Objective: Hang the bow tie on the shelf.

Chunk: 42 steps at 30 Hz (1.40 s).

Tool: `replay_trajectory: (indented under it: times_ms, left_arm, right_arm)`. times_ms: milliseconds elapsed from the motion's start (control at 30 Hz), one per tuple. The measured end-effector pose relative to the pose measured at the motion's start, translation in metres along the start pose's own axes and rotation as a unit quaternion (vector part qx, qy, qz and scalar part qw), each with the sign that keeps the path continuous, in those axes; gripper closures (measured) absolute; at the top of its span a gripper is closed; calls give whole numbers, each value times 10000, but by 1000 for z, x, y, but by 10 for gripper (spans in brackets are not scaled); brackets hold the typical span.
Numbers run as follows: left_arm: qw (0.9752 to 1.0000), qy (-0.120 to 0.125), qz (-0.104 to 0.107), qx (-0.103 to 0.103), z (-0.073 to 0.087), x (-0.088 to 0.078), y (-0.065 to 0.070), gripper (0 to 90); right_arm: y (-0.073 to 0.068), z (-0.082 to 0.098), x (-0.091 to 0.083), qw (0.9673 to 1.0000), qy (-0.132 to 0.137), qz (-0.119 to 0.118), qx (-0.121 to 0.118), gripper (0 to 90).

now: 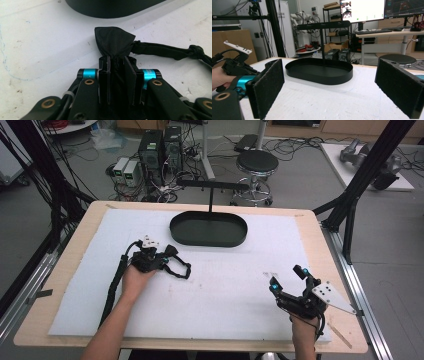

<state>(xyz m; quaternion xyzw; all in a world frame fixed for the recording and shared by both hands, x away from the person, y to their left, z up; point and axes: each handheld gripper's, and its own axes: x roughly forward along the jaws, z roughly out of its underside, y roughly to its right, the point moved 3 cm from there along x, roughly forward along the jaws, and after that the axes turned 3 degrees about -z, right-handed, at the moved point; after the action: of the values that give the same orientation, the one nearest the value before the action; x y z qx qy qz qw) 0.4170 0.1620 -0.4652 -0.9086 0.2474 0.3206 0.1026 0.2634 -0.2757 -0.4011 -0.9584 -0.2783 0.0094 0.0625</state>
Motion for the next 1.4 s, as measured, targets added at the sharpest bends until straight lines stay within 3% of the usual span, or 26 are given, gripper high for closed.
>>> replay_trajectory:
  times_ms: [100,167,300,367,467,633,700,867,1033,1233,1400]
  left_arm:
    - [9999,135,-64,60,-2,-3,2,760]
    - [9992,369,-134,60,-6,-7,3,761]
    - [9958,854,-294,140,-16,-19,5,760]
    - [9929,1104,-399,169,-21,-27,5,761]
    - [9863,1538,-564,213,-28,-38,7,760]
    - [9709,2218,-841,330,-38,-56,10,760]
    - [9643,2445,-935,398,-42,-62,12,760]
    - [9507,2830,-1149,542,-53,-73,15,761]
    - [9396,3096,-1330,600,-67,-81,13,761]
    - [9308,3271,-1479,681,-88,-87,13,761]
    - [9216,3475,-1587,688,-109,-91,13,761]
  right_arm:
    - [0,0,0,10000,3,6,-18,78]
    - [0,0,1,10000,1,21,-17,78]
    - [1,1,1,10000,-15,12,2,78]
    - [0,1,1,10000,-34,-2,22,78]
    - [0,2,1,10000,-23,-27,10,78]
    - [0,3,2,10000,-41,-35,28,78]
    - [0,3,2,10000,-44,-49,30,78]
    - [0,4,3,9999,-26,-65,97,78]
    - [1,4,2,9999,-8,-101,119,78]
    - [1,3,2,9998,47,-141,135,78]
    - [-1,0,0,9995,126,-257,135,78]
